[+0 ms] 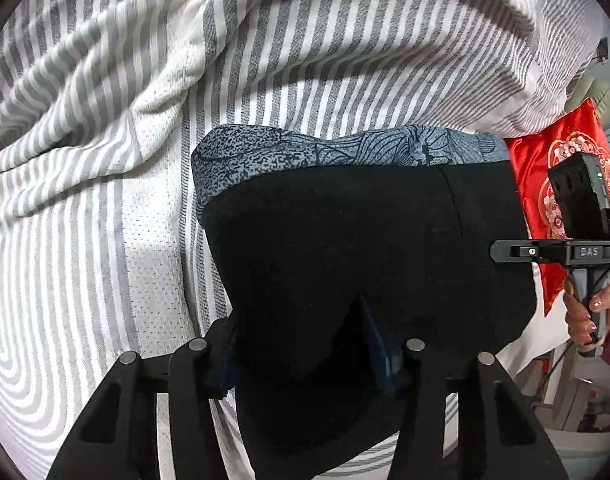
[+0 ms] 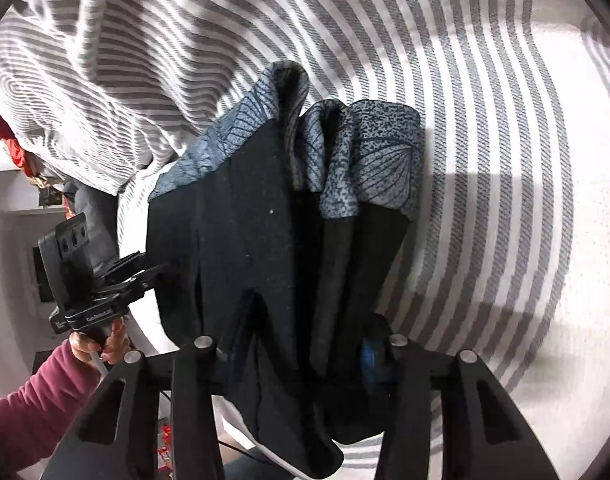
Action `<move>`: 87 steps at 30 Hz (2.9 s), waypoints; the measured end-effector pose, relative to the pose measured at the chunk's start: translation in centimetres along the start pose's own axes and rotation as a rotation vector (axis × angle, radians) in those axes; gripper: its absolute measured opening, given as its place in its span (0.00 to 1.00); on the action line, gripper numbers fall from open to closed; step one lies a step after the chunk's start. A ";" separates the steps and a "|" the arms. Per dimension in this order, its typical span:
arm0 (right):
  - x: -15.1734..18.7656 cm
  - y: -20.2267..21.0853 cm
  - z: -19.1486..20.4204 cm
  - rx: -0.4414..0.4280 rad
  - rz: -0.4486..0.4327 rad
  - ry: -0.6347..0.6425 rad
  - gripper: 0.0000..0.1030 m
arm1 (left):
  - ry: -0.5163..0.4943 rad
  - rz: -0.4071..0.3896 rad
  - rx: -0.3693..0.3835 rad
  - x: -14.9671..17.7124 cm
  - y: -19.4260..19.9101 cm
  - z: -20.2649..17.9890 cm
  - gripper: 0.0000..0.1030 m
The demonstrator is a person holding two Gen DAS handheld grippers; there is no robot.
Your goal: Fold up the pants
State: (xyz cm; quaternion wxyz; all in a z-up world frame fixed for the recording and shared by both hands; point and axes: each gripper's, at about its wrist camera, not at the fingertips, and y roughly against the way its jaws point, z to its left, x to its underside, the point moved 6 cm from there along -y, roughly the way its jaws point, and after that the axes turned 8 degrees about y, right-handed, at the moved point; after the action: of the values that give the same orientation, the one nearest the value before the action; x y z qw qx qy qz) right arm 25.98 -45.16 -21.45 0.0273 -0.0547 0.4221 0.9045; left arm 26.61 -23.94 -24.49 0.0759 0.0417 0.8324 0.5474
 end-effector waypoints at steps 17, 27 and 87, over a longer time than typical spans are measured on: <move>2.1 7.3 -1.3 -0.072 -0.076 -0.062 0.39 | -0.045 0.009 0.002 0.0 1.8 -8.5 0.45; 3.7 10.5 -7.4 -0.044 -0.084 -0.110 0.39 | -0.058 0.024 -0.005 -0.2 -2.7 -13.8 0.45; 6.7 10.3 -4.6 0.477 -0.008 -0.107 1.00 | -0.078 -0.041 -0.402 0.8 -2.2 -17.7 0.76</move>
State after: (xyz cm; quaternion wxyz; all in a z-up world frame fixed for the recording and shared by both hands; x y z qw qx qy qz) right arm 18.73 -55.31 -17.34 0.0655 -0.0004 0.6216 0.7806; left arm 22.79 -40.73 -19.68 0.1260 0.0296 0.7036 0.6987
